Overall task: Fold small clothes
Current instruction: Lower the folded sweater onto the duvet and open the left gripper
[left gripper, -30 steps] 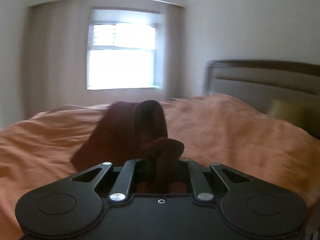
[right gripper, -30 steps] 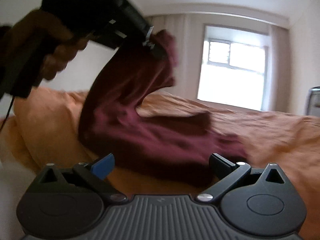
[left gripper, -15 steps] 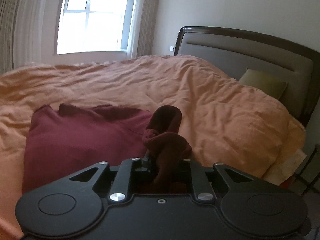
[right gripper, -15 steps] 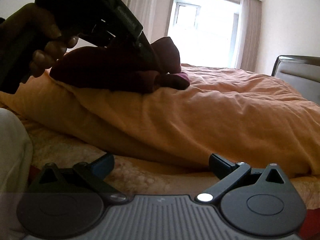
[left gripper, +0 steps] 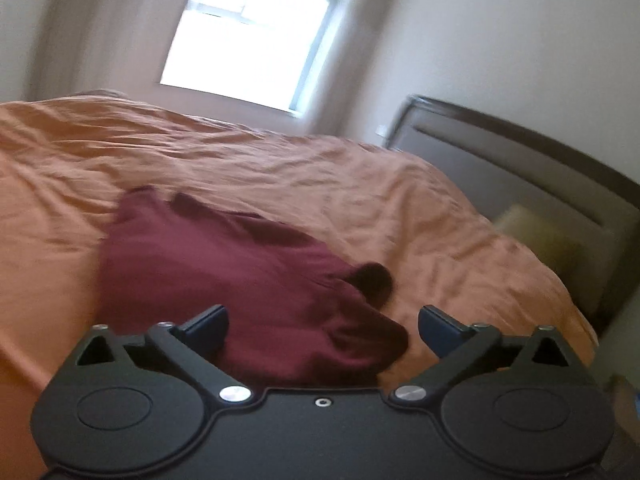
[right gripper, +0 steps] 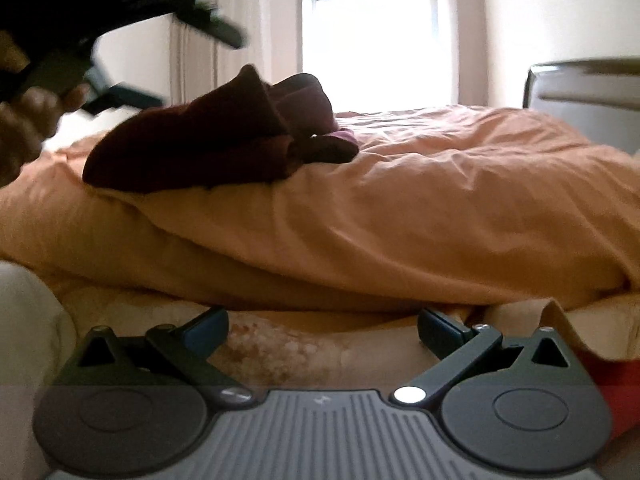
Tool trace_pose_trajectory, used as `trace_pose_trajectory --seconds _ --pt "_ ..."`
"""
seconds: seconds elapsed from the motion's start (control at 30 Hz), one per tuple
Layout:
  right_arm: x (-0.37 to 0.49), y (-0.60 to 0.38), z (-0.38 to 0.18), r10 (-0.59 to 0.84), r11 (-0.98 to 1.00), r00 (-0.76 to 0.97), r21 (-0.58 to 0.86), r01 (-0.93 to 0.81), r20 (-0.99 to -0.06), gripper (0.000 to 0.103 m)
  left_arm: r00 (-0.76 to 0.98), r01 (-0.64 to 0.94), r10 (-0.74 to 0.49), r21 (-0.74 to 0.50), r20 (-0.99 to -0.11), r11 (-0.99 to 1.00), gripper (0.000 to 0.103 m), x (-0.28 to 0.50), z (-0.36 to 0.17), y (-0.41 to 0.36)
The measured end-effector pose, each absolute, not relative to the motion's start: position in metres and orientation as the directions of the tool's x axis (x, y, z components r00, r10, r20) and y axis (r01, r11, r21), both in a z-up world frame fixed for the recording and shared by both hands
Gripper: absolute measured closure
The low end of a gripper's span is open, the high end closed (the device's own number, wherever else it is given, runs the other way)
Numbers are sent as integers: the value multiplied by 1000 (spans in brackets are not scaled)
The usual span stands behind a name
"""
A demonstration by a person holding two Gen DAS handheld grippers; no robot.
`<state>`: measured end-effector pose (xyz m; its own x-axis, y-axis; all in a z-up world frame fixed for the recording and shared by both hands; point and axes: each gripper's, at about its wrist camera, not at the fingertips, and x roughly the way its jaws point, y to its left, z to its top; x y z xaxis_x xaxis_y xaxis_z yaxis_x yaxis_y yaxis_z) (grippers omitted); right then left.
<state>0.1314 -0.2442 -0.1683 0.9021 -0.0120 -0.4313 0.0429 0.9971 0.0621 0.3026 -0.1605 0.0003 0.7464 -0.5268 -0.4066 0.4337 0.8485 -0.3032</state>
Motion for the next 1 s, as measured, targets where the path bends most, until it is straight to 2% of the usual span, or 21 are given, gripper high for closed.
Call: trace_pose_trajectory --seconds 0.23,0.4,0.67,0.8,0.87,0.97,1.0 --pt "129 -256 -151 5 984 932 167 60 -362 0 867 193 -331 -360 -374 913 1 291 14 -104" --pt "135 -262 -126 66 961 961 276 12 -269 0 879 25 -183 -340 -440 940 1 300 3 -77" --pt "159 -253 -102 152 930 974 358 -85 -166 0 839 -59 -192 -435 -510 899 1 311 -29 -51" --pt "180 -257 -88 172 889 976 447 -96 -132 0 847 -68 -190 -457 -496 887 1 311 -36 -48" --pt "195 -263 -82 184 859 973 504 -89 -141 0 851 -63 -187 -448 -491 892 1 311 -38 -49" --pt "225 -268 -78 178 822 961 570 -26 -214 0 857 -58 -185 -446 -481 893 1 309 -40 -51" --pt "234 -269 -79 174 814 959 581 -12 -223 4 858 -54 -189 -450 -478 892 1 308 -41 -51"
